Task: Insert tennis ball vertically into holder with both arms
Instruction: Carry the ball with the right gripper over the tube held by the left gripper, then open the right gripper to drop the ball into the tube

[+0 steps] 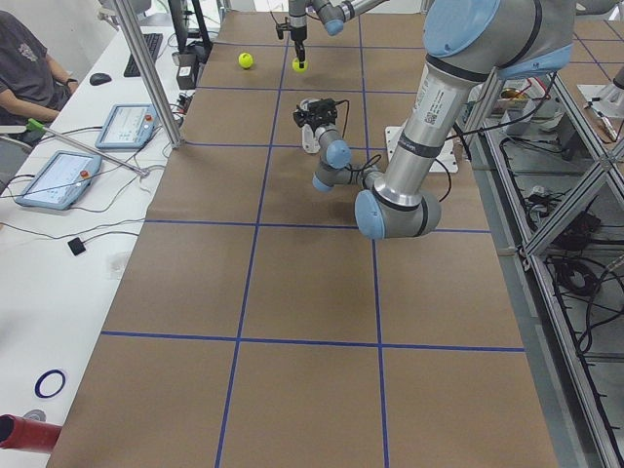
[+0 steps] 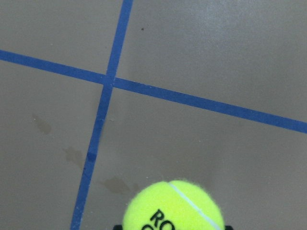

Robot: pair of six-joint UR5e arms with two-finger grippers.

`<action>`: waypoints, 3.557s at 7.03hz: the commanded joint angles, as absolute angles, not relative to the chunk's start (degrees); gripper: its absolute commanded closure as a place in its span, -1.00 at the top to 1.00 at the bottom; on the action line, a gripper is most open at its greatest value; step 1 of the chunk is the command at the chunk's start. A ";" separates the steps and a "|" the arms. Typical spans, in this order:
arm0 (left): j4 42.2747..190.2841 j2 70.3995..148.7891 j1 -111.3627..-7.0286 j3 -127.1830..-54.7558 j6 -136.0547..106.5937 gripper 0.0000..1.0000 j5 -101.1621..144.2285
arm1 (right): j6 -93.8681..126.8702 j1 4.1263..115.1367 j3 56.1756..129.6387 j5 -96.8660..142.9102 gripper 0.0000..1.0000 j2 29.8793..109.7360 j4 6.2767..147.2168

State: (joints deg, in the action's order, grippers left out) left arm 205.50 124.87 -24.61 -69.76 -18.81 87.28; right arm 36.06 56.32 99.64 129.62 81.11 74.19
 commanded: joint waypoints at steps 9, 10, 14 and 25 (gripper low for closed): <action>205.49 124.89 -24.43 -69.61 -18.81 0.82 86.48 | 76.79 40.28 112.08 123.52 -1.00 50.05 91.85; 205.40 124.89 -24.43 -69.61 -18.81 0.82 86.48 | 78.21 39.56 108.67 122.70 -1.00 46.44 91.85; 205.49 124.89 -24.43 -69.61 -18.81 0.82 86.48 | 78.84 36.48 106.35 118.39 -1.00 44.74 91.85; 205.49 124.80 -24.43 -69.61 -18.81 0.83 86.48 | 78.75 34.72 106.00 116.19 0.98 44.91 91.85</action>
State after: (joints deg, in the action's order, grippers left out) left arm 205.49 124.80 -24.43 -69.64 -18.81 86.48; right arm 78.75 34.72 106.00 116.19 44.85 91.84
